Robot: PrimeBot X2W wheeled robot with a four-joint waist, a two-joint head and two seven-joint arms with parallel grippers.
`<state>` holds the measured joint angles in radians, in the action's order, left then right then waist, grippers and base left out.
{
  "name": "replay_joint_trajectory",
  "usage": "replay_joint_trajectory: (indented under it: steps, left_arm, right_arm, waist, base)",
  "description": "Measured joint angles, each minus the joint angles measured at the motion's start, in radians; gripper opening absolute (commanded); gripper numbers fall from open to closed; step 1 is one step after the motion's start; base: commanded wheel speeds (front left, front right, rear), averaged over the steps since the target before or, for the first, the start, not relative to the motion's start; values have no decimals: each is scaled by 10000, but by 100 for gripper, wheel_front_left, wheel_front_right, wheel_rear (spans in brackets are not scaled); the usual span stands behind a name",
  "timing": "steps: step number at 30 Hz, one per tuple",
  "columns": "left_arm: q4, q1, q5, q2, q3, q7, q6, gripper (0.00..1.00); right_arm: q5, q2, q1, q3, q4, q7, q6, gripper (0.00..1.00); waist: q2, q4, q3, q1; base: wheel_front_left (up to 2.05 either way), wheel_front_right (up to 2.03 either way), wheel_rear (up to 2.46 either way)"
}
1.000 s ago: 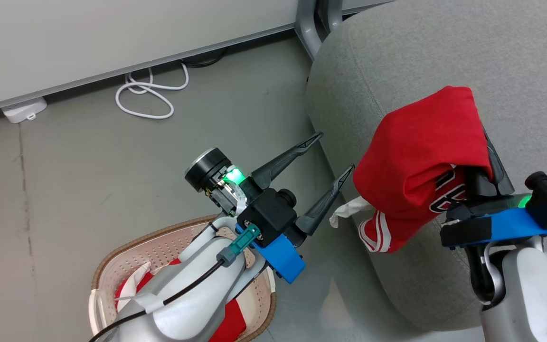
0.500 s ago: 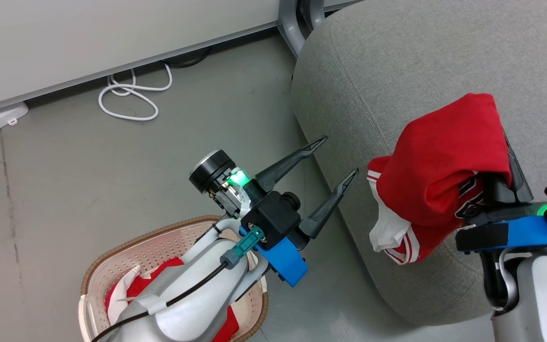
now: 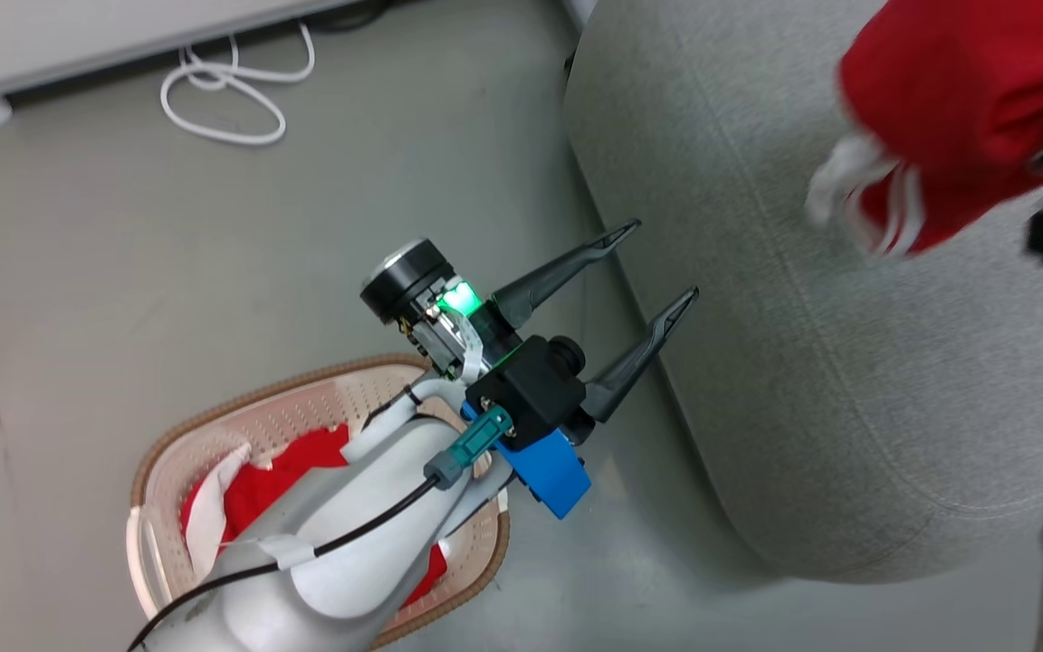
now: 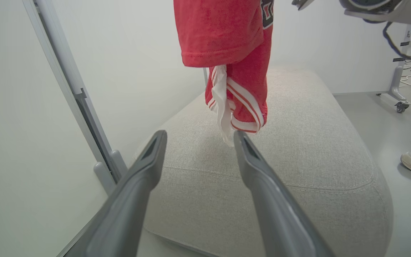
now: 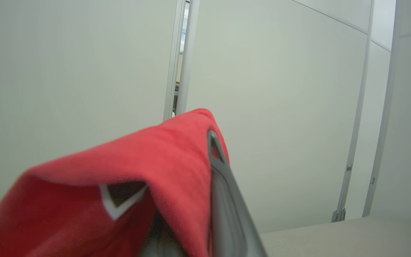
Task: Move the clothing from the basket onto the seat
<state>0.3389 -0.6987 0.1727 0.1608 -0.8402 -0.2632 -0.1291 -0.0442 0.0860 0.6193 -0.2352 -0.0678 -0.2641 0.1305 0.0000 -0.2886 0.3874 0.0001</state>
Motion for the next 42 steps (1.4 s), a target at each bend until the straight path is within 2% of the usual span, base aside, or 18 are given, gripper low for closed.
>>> replay_joint_trajectory:
  steps: [4,9,14,20,34,42]
  left_arm:
    - [19,-407,-13,113,-128,2,0,100]
    - [-2,-942,-59,151,-253,0,0,100]
    - [-12,-1302,-86,186,-372,0,0,100]
    - [23,-1549,-130,320,-441,0,0,100]
    - [31,-2012,-127,420,-600,0,0,100]
    - [119,-2038,-104,556,-637,0,0,100]
  right_arm:
    - [82,483,1069,-556,291,-2,0,0]
    - [159,1490,2349,-1365,196,0,0,0]
    - [184,2558,3399,-2069,-550,-2,2,0]
    - [59,3375,4074,-2424,-1988,0,2,0]
    - [347,3465,3902,-3273,-6029,0,2,0]
    - [495,3033,3769,-3636,-7670,0,2,0]
  waist:
    - [0,158,629,0]
    - [0,445,1446,1]
    - [0,758,2211,2]
    - [0,954,2991,1]
    - [0,1033,3804,0]
    - [0,863,3843,0]
  base:
    - [0,0,0]
    - [0,0,0]
    - [0,0,0]
    - [0,0,0]
    - [0,0,0]
    - [0,0,0]
